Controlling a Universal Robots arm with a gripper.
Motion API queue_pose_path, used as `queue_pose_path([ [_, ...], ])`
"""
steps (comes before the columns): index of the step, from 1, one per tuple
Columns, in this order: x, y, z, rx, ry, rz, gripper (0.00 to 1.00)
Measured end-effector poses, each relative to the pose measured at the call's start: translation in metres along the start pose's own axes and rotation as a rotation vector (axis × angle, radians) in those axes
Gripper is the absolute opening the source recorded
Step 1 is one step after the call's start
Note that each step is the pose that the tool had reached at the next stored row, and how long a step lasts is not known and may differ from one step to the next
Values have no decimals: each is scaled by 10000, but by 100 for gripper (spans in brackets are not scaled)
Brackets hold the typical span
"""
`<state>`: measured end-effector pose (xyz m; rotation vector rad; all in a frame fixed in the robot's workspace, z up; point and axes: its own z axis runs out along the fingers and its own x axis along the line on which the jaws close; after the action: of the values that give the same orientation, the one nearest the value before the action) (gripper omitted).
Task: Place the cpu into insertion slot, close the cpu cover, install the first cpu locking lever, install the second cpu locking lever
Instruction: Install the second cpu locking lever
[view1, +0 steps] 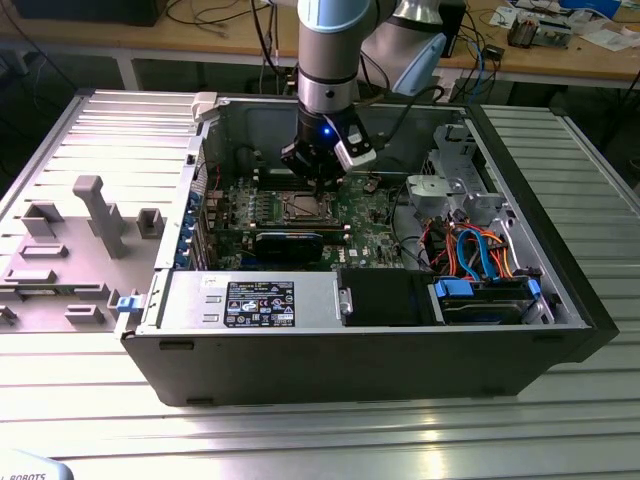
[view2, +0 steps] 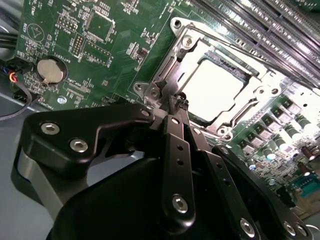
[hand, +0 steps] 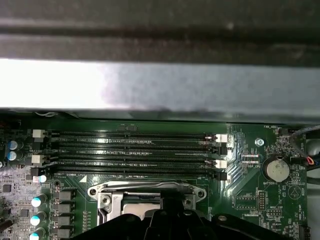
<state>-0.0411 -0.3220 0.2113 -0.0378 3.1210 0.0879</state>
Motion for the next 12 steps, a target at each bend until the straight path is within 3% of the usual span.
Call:
queue_pose_path([
  [12, 1, -14, -10, 2, 1, 0, 11],
])
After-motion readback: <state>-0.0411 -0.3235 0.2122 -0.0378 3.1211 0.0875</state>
